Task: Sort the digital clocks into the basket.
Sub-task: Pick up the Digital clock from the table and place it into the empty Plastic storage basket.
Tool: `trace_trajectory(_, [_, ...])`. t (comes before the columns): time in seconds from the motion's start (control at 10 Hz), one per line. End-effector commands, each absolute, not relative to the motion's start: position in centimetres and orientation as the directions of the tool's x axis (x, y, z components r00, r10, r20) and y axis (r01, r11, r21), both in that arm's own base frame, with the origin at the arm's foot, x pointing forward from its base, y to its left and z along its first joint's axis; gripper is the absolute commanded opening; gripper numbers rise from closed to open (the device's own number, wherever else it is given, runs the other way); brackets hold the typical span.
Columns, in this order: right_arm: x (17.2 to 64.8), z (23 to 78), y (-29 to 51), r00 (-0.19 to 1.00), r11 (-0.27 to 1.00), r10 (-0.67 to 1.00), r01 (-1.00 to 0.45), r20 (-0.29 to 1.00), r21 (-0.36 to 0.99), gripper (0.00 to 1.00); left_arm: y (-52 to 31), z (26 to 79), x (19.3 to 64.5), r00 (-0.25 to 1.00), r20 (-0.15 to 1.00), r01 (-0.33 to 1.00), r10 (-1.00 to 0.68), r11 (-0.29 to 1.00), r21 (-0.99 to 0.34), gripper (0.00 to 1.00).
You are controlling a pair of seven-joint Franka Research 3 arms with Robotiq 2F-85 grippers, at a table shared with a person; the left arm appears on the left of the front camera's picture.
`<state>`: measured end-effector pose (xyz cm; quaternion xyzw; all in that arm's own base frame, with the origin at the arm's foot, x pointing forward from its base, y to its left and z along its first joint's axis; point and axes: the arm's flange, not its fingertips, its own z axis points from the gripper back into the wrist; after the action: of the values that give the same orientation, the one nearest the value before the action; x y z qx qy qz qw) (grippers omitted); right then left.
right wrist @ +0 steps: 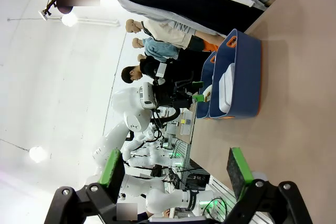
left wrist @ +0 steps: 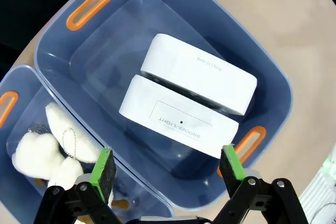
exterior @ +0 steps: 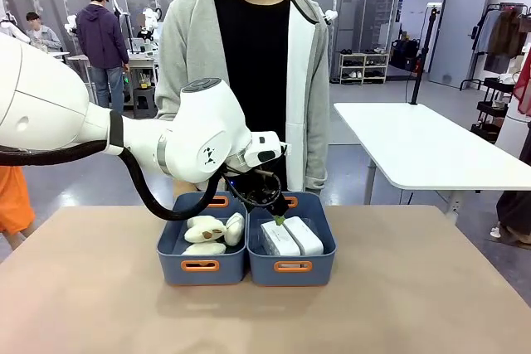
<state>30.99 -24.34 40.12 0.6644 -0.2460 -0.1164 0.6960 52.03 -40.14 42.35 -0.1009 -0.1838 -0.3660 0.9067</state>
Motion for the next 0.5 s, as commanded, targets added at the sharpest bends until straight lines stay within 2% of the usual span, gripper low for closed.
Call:
trace_trajectory(0.0, [30.7,40.3,-24.3,0.857,0.094,-0.479,-0.166,0.191,0.982,1.00,-40.2,42.3,52.0,0.668,0.411,0.695,-0.620,0.718,-0.047,1.00])
trace_trajectory(0.1, [30.7,40.3,-24.3,0.857,0.094,-0.479,-0.166,0.191,0.982,1.00,-40.1,42.3,52.0,0.665,0.407,0.701,-0.627,0.712,-0.048,1.00])
trace_trajectory(0.2, [30.7,40.3,-24.3,0.857,0.094,-0.479,-0.166,0.191,0.982,1.00,-38.3,45.1,51.5,0.690,0.447,0.691,-0.570,0.702,-0.172,1.00])
trace_trajectory(0.3, [30.7,40.3,-24.3,0.857,0.094,-0.479,-0.166,0.191,0.982,1.00,-36.3,47.1,50.4,0.720,0.412,0.692,-0.558,0.616,-0.376,1.00])
trace_trajectory(0.4, [30.7,40.3,-24.3,0.857,0.094,-0.479,-0.166,0.191,0.982,1.00,-33.7,48.5,49.2,0.761,0.411,0.649,-0.502,0.585,-0.486,1.00])
